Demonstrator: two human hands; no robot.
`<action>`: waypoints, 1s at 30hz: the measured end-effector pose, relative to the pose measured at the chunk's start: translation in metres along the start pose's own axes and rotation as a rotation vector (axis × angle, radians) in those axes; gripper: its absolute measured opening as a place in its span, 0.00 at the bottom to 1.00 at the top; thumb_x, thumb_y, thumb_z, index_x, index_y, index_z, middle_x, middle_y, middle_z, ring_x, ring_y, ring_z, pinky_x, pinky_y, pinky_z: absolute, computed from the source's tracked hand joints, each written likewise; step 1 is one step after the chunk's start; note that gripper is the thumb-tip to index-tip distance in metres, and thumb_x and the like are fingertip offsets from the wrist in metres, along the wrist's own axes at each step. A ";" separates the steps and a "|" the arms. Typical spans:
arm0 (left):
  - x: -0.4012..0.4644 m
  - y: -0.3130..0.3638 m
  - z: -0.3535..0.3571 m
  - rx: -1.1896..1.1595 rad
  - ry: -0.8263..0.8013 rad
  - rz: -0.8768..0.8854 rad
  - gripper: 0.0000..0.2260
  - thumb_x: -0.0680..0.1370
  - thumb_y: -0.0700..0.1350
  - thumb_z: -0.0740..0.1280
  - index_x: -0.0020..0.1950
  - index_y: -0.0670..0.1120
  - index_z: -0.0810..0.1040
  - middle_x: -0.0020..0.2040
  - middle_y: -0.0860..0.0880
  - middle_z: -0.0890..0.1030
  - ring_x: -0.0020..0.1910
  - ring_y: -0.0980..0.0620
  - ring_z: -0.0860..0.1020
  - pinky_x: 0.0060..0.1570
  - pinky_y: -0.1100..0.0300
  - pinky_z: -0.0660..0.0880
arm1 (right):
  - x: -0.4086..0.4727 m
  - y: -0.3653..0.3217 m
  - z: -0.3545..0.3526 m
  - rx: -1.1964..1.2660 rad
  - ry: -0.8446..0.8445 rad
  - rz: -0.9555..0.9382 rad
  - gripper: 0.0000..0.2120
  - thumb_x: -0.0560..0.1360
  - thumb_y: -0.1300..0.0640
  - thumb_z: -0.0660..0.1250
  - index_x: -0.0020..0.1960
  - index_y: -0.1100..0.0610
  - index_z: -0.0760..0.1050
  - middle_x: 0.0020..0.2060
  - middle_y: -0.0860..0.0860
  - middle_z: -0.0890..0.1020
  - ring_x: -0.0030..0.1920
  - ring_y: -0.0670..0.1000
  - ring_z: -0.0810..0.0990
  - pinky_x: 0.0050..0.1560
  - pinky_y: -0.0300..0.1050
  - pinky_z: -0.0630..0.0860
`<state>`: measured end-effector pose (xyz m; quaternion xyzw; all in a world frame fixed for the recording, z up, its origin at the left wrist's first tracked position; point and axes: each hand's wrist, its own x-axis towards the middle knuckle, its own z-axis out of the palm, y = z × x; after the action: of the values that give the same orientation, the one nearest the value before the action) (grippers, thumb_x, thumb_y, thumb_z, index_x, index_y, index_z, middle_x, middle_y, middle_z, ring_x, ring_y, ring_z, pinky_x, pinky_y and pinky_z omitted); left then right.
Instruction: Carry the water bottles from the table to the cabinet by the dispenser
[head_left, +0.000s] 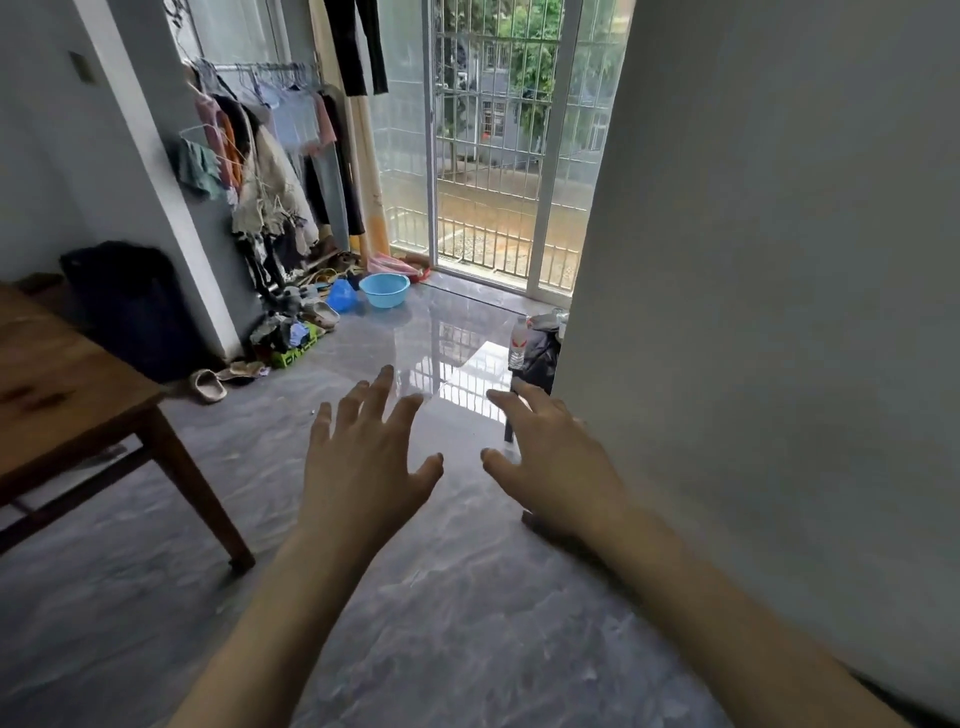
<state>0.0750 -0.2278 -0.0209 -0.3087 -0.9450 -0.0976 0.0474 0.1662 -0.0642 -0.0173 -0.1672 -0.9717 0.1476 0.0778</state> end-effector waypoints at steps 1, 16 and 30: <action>0.016 0.004 0.002 0.008 -0.001 -0.009 0.32 0.79 0.64 0.63 0.80 0.57 0.58 0.85 0.49 0.48 0.83 0.45 0.52 0.79 0.42 0.52 | 0.018 0.008 -0.004 -0.004 0.003 -0.015 0.31 0.78 0.43 0.62 0.78 0.45 0.58 0.80 0.49 0.57 0.77 0.53 0.60 0.72 0.54 0.62; 0.190 0.028 0.019 0.072 -0.013 -0.179 0.31 0.79 0.62 0.64 0.79 0.55 0.61 0.84 0.48 0.53 0.81 0.44 0.56 0.79 0.42 0.55 | 0.210 0.085 -0.008 0.068 -0.050 -0.185 0.31 0.77 0.44 0.63 0.77 0.46 0.59 0.79 0.51 0.59 0.76 0.54 0.61 0.71 0.53 0.63; 0.372 -0.031 0.040 0.039 0.048 -0.211 0.31 0.79 0.62 0.65 0.80 0.54 0.61 0.84 0.47 0.53 0.81 0.44 0.56 0.79 0.41 0.53 | 0.410 0.072 0.009 0.096 -0.095 -0.283 0.31 0.77 0.45 0.65 0.77 0.48 0.62 0.78 0.52 0.61 0.76 0.54 0.61 0.72 0.54 0.64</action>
<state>-0.2441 -0.0297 -0.0093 -0.2040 -0.9725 -0.0910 0.0656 -0.1959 0.1406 -0.0069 -0.0175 -0.9800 0.1890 0.0598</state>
